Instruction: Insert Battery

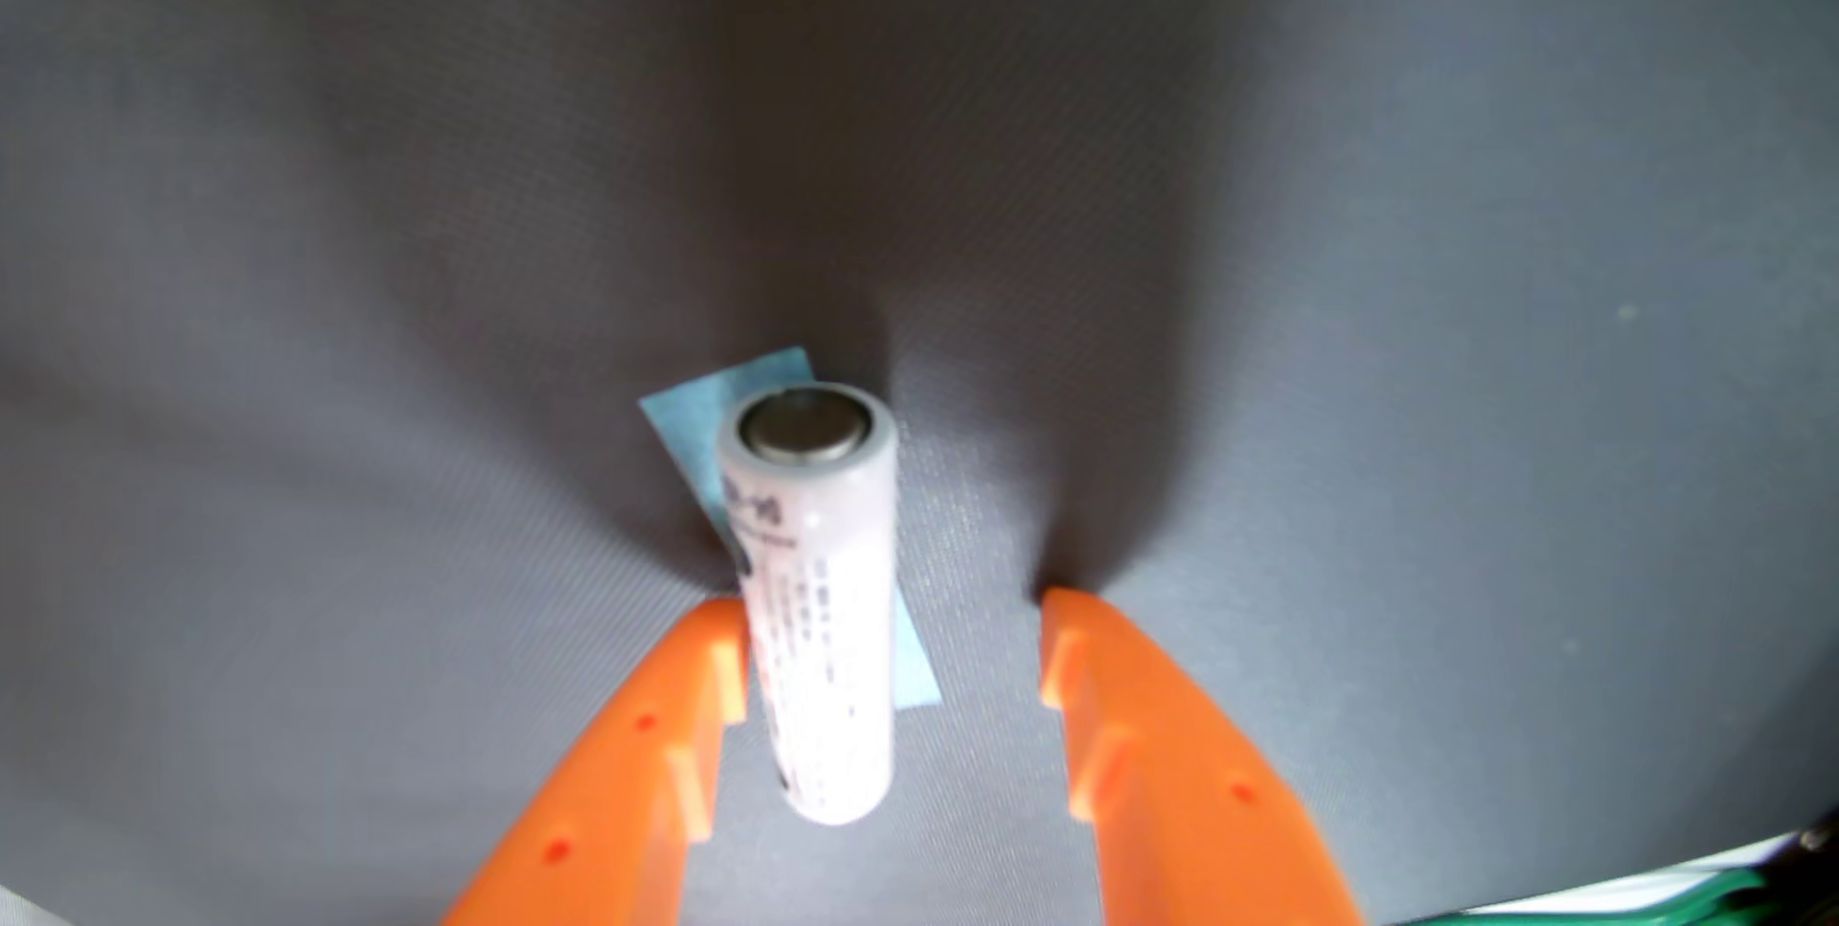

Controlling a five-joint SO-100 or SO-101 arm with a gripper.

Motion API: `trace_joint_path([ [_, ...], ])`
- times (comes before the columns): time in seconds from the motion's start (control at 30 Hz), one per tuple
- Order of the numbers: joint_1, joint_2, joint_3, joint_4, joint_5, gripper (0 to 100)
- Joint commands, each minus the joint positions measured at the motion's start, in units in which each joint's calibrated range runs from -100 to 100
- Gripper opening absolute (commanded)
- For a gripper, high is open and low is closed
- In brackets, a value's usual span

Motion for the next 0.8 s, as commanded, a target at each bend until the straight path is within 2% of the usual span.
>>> trace_joint_path([
  [0.0, 0.5, -0.1, 0.6, -0.5, 0.1, 18],
  [0.13, 0.5, -0.2, 0.6, -0.5, 0.1, 17],
  [0.4, 0.5, -0.1, 0.6, -0.5, 0.1, 2],
  [0.77, -1.0, -2.0, -2.5, 0.4, -0.2, 2],
])
